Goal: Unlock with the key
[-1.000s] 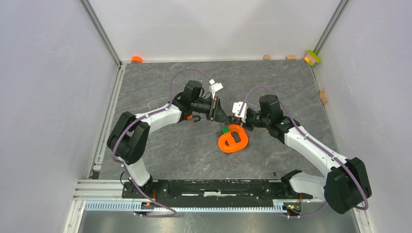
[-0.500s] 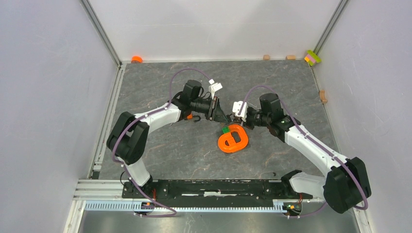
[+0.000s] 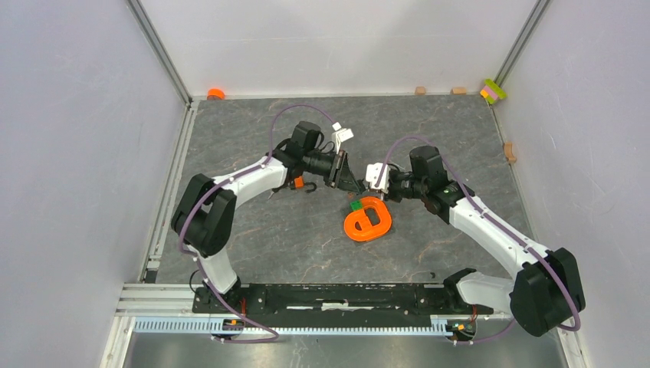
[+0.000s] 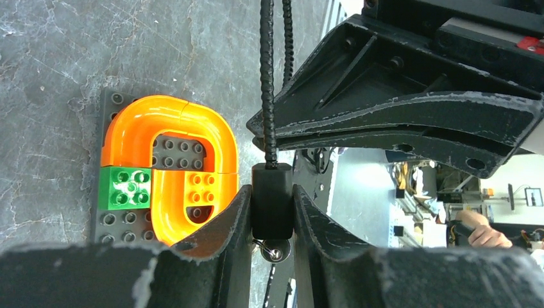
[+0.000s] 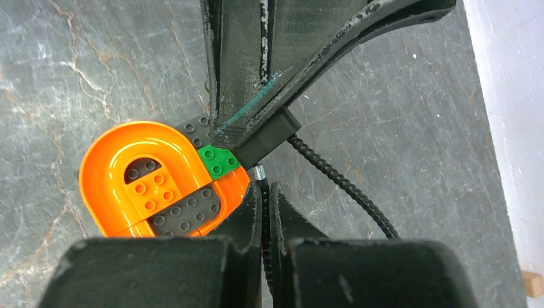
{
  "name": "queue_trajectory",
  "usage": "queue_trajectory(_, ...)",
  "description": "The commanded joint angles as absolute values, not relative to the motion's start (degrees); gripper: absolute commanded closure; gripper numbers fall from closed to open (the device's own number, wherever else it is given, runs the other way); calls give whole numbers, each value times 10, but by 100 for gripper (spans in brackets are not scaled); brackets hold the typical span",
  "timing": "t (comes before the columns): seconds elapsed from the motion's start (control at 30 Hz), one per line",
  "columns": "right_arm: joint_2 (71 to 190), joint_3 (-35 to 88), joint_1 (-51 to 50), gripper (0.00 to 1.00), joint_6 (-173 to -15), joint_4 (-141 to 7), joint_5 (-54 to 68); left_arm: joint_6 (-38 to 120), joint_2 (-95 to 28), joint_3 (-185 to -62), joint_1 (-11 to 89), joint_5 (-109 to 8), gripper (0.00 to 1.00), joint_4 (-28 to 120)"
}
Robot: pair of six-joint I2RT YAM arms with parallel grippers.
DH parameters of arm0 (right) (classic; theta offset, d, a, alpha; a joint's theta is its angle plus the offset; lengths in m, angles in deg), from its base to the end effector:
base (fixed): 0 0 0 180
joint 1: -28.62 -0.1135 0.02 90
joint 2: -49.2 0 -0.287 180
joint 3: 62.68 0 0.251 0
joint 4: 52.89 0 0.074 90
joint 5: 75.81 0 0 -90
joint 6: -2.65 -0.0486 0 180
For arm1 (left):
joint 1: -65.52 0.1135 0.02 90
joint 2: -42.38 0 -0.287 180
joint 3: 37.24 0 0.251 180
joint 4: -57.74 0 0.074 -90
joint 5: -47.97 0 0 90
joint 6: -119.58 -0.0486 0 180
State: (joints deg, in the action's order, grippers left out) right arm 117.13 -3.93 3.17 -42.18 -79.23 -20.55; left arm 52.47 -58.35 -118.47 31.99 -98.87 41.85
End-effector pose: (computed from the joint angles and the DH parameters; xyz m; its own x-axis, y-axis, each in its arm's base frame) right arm 0.2163 0.1336 0.2732 0.1776 -0.5609 -0.8086 -0.9163 0.2055 -0.3438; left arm 0.3043 -0.2505 0.2534 -0.7836 0.2640 -0.5625 0.6147 0.1972 -0.7637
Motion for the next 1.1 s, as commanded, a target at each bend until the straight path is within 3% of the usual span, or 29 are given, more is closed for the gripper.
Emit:
queue_trajectory(0.0, 1171, -10, 44, 100, -343, -784, -88, 452, -597, -1215, 292, -1085, 98, 273)
queue_trajectory(0.2, 1167, 1, 28, 100, -294, -784, -73, 417, -603, -1234, 267, -1081, 98, 221)
queue_trajectory(0.53, 1155, 8, 10, 100, -149, -862, -176, 401, -617, -1243, 261, -1075, 98, 205)
queue_trajectory(0.67, 1158, 8, 3, 100, -172, -860, -177, 383, -618, -1251, 262, -1063, 98, 190)
queue_trajectory(1.07, 1128, -65, 4, 100, -350, -756, -157, 412, -583, -1247, 304, -1013, 50, 237)
